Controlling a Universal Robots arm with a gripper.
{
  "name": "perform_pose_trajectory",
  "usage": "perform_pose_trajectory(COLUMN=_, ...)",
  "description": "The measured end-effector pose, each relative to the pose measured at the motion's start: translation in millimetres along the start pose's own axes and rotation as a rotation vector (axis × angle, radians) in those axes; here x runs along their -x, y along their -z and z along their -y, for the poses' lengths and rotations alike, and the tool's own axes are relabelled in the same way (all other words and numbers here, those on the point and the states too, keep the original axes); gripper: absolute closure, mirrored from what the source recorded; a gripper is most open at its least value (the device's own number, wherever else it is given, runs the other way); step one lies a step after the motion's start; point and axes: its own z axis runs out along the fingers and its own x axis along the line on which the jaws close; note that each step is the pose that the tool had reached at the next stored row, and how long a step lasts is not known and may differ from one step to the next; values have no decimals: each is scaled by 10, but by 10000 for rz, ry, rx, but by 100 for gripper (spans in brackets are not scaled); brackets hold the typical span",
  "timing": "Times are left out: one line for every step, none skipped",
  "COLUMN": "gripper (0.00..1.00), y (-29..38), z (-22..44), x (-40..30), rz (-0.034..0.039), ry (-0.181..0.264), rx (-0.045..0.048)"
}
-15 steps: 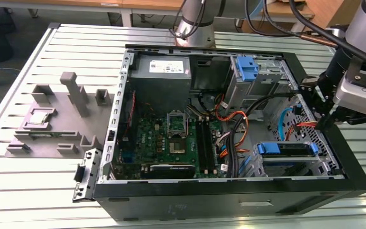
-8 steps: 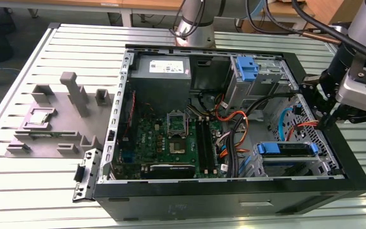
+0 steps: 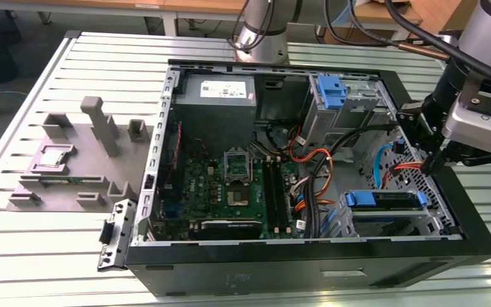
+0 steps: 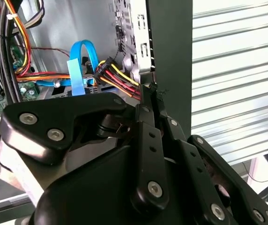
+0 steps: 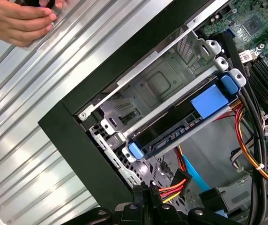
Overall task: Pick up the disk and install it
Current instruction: 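Insert the first disk wire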
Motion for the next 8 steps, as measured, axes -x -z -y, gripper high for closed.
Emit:
perform_pose_trajectory(gripper=83, y=0, z=0, x=0, rz=-15, ry=-93, rx=19)
perform_pose_trajectory(gripper=83, y=1, z=1, x=0, rz=-44, ry=-266, rx=56)
perform_pose_trajectory(gripper=83, y=0, z=1, x=0, rz=-71, ry=-440, rx=88)
perform_pose_trajectory(gripper=83, y=0, z=0, x=0, rz=-97, ry=-617, rx=120)
perform_pose_trajectory(gripper=83, y=-1, z=0, x=1, rz=-125, ry=-809, rx=155)
perform_pose_trajectory(gripper=83, y=-1, z=0, x=1, rz=-152, ry=-983, rx=187)
perform_pose_trajectory(gripper=83, y=-1, z=0, x=1, rz=-178, ry=-1159, rx=221)
perform_pose_trajectory(gripper=83, y=-2, z=-1, x=1, rz=-204, ry=-1333, rx=252)
